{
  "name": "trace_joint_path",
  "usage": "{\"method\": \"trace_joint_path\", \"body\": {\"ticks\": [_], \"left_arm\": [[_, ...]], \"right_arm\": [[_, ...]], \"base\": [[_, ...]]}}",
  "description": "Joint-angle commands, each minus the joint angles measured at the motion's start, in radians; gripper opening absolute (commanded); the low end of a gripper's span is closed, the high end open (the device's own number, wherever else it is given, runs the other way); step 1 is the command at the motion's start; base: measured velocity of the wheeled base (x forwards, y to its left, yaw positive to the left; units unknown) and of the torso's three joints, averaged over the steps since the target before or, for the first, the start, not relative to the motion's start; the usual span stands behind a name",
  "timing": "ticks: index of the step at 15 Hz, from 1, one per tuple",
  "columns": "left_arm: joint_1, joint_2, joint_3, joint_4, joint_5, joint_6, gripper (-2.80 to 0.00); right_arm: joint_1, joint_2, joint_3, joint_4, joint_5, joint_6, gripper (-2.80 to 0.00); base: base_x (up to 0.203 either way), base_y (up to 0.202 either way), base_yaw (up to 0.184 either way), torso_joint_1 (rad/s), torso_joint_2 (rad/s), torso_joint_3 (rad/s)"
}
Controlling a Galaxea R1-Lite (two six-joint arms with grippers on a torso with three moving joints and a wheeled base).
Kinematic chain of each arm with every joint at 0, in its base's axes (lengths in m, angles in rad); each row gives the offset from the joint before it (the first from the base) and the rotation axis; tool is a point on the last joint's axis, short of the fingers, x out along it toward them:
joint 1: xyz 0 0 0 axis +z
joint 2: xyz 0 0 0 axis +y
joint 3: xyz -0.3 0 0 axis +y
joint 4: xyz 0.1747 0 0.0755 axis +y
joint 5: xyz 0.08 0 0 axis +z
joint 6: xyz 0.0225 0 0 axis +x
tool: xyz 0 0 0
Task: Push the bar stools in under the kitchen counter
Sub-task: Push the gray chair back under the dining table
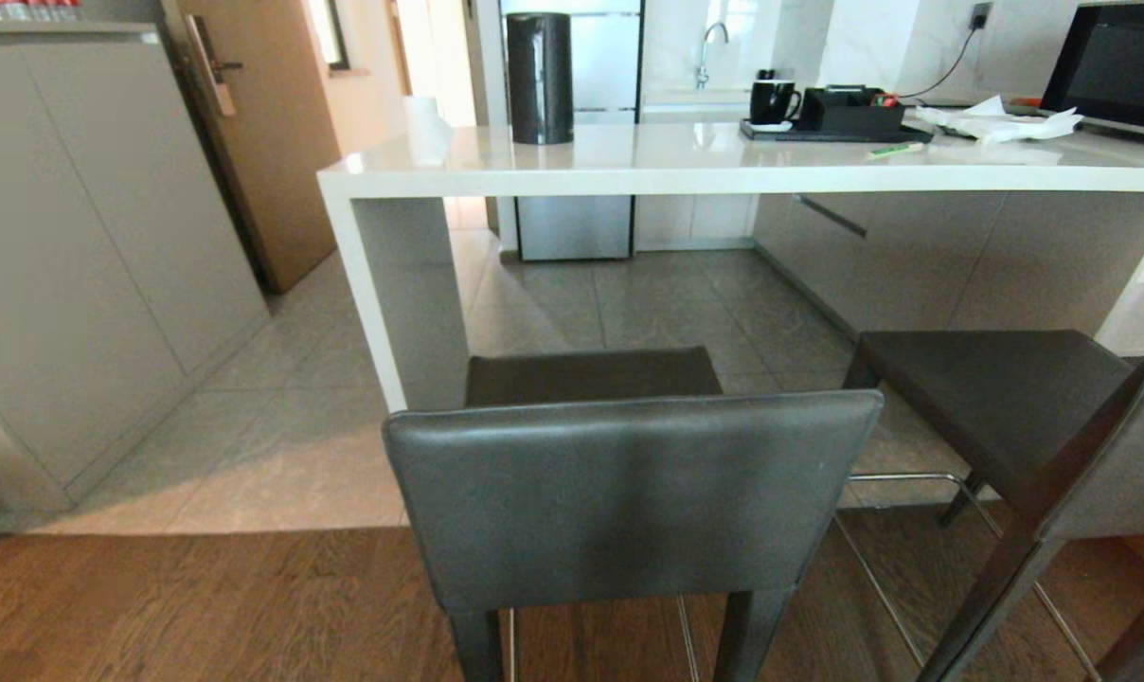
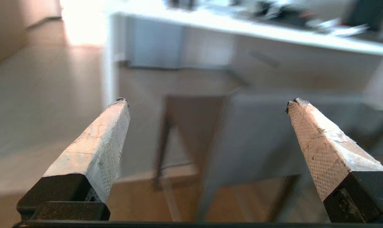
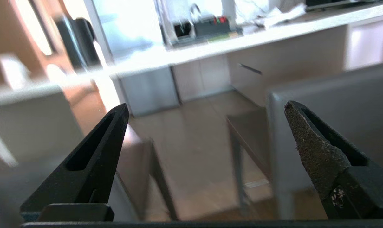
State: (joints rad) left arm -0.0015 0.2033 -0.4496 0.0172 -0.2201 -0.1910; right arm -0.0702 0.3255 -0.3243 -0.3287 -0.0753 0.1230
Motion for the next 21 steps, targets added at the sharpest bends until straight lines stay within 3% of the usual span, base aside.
{"method": "trace_joint_path", "body": {"ticks": [1,2,5,7,10,12,14,16,18,21], "left_arm": [[0.012,-0.067,0.076,0.002,0.054,0.041,0.0],[0.01,-0.098,0.114,0.003,0.087,0.06,0.0],[0.007,-0.171,0.222,0.007,0.102,0.075,0.0],[0.006,-0.182,0.282,0.004,0.112,0.097,0.0],[0.006,-0.192,0.374,-0.001,0.112,0.156,0.0],[0.003,-0.2,0.423,-0.044,0.118,0.166,0.0],[0.003,-0.2,0.439,-0.066,0.15,0.163,0.0],[0.003,-0.2,0.439,-0.068,0.153,0.158,0.0],[0.003,-0.2,0.439,-0.066,0.153,0.151,0.0],[0.003,-0.2,0.439,-0.066,0.154,0.139,0.0]], "right_arm": [[0.0,-0.047,0.063,-0.017,-0.001,-0.03,0.0],[0.0,-0.048,0.079,-0.023,0.002,-0.039,0.0],[0.001,-0.048,0.197,-0.044,0.063,-0.081,0.0],[0.001,-0.048,0.31,-0.127,0.11,-0.122,0.0],[0.001,-0.048,0.324,-0.164,0.252,-0.152,0.0],[0.001,-0.048,0.324,-0.16,0.204,-0.159,0.0],[0.017,-0.056,0.299,-0.158,0.208,-0.172,0.0],[0.103,-0.069,0.192,-0.057,0.238,-0.17,0.0],[0.105,-0.107,0.108,0.121,0.266,-0.178,0.0],[0.081,-0.301,0.153,0.246,0.265,-0.225,0.0]], "base": [[0.0,0.0,0.0,0.0,0.0,0.0],[0.0,0.0,0.0,0.0,0.0,0.0],[0.0,0.0,0.0,0.0,0.0,0.0],[0.0,0.0,0.0,0.0,0.0,0.0],[0.0,0.0,0.0,0.0,0.0,0.0],[0.0,0.0,0.0,0.0,0.0,0.0],[0.0,0.0,0.0,0.0,0.0,0.0],[0.0,0.0,0.0,0.0,0.0,0.0],[0.0,0.0,0.0,0.0,0.0,0.0],[0.0,0.0,0.0,0.0,0.0,0.0]]}}
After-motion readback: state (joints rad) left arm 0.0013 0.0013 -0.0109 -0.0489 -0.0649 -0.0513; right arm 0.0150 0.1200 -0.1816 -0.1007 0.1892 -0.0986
